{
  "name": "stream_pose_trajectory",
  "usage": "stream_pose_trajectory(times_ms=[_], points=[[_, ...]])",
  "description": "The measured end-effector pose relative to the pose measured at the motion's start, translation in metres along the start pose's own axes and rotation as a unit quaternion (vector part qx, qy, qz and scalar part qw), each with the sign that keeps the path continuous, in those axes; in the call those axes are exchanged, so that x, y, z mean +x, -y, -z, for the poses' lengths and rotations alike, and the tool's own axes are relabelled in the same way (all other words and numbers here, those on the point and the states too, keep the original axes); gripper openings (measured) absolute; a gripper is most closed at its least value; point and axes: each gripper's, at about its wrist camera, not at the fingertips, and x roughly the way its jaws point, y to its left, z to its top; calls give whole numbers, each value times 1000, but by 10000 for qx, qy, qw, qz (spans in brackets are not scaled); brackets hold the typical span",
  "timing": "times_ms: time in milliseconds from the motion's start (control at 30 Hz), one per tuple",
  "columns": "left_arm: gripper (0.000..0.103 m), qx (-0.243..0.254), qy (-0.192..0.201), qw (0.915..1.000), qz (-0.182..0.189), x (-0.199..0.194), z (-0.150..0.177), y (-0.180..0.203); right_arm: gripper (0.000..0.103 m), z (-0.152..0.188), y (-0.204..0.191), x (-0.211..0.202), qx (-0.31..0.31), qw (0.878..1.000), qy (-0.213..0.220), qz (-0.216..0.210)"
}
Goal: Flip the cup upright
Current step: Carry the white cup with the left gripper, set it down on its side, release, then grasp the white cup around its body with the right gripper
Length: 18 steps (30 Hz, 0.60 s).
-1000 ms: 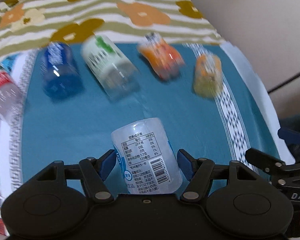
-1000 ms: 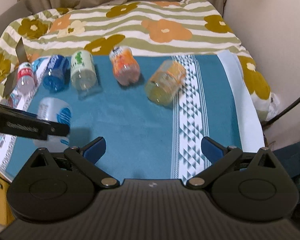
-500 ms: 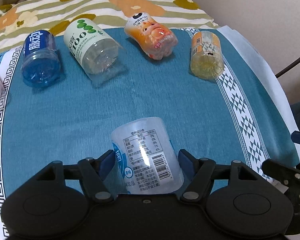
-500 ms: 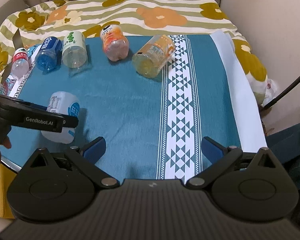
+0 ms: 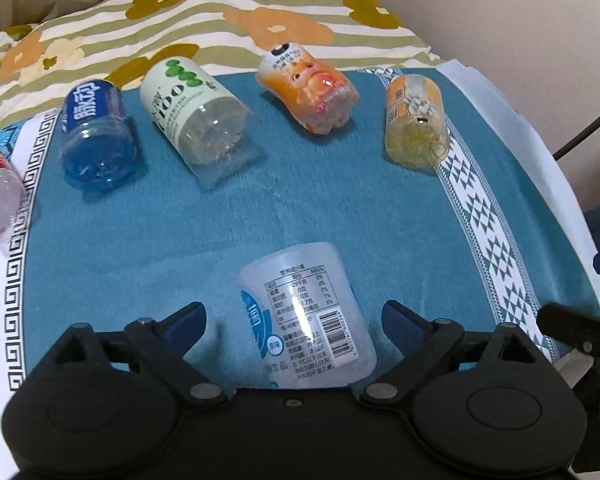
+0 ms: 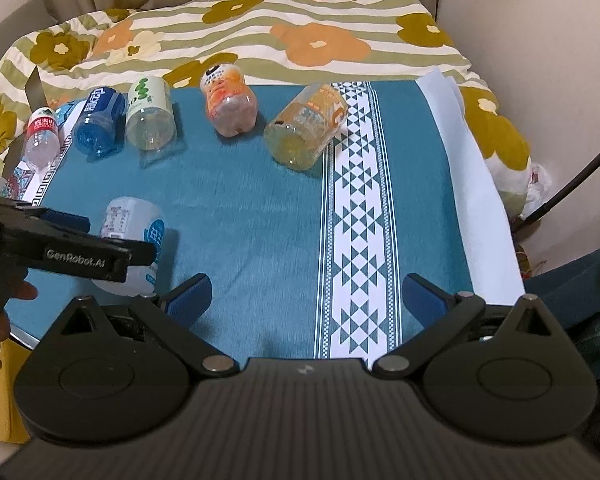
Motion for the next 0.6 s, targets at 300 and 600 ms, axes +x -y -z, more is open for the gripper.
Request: stream_pose_trajectory(times_ms=[300, 600], points=[[103, -274, 377, 9988, -144, -50, 14, -14, 103, -41, -8, -15, -118, 9997, 17, -212], [103, -269, 658, 9958, -569, -87, 39, -49, 103, -90, -56, 23, -535, 9895, -893, -1000]])
